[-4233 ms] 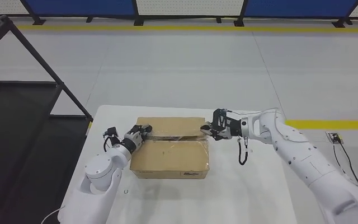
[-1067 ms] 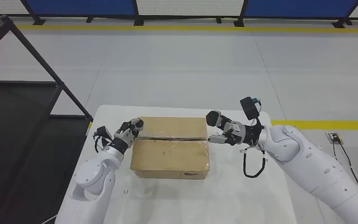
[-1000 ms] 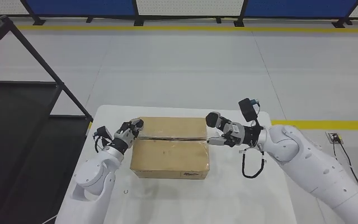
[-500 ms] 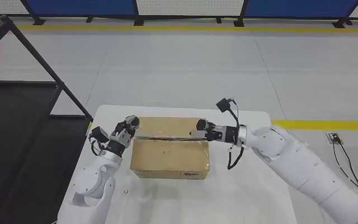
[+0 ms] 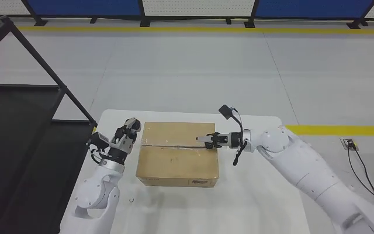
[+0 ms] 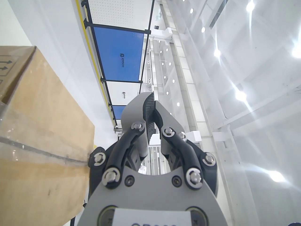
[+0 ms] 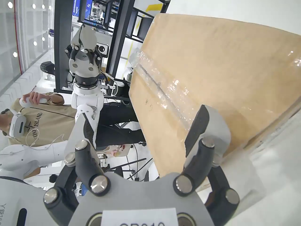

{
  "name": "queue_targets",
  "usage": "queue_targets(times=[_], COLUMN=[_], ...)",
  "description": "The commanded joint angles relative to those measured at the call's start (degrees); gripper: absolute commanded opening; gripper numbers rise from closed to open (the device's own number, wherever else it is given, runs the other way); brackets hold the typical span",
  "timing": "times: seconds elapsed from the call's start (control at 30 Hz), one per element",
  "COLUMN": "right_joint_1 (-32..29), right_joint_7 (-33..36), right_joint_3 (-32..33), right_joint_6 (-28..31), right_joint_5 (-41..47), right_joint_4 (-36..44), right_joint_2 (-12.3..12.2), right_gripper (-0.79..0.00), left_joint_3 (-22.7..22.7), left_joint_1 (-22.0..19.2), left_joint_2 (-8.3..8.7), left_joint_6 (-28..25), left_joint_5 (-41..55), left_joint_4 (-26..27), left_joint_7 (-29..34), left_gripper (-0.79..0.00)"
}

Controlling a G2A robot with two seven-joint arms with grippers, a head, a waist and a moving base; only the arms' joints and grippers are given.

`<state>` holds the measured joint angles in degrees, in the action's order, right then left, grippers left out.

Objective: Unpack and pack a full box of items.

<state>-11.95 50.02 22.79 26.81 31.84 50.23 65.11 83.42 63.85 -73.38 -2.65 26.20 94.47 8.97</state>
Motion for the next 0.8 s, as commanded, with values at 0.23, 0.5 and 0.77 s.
queue_targets(times=[0.23,0.5,0.77], right_joint_1=[0.8,1.3,1.8], right_joint_7=[4.5,4.0,3.5], right_joint_3=[-0.2,-0.5,-1.2], right_joint_6=[1.9,2.8,3.2], right_joint_5=[1.4,0.8,0.1], right_joint_4=[-5.1,-9.0,-12.5], right_joint_2=[4.5,8.6,13.2], right_gripper=[0.000,0.000,0.000], left_joint_3=[0.7,1.3,3.3], left_joint_1=[0.5,0.9,2.1], left_joint_2=[-0.12,-0.35,-0.53], left_joint_6=[-0.5,-1.1,-1.7], left_joint_5=[0.5,1.3,1.6], left_joint_4=[0.2,0.0,1.4], left_joint_7=[-0.6,-2.9,-7.4], left_gripper=[-0.785,-0.785,-0.785])
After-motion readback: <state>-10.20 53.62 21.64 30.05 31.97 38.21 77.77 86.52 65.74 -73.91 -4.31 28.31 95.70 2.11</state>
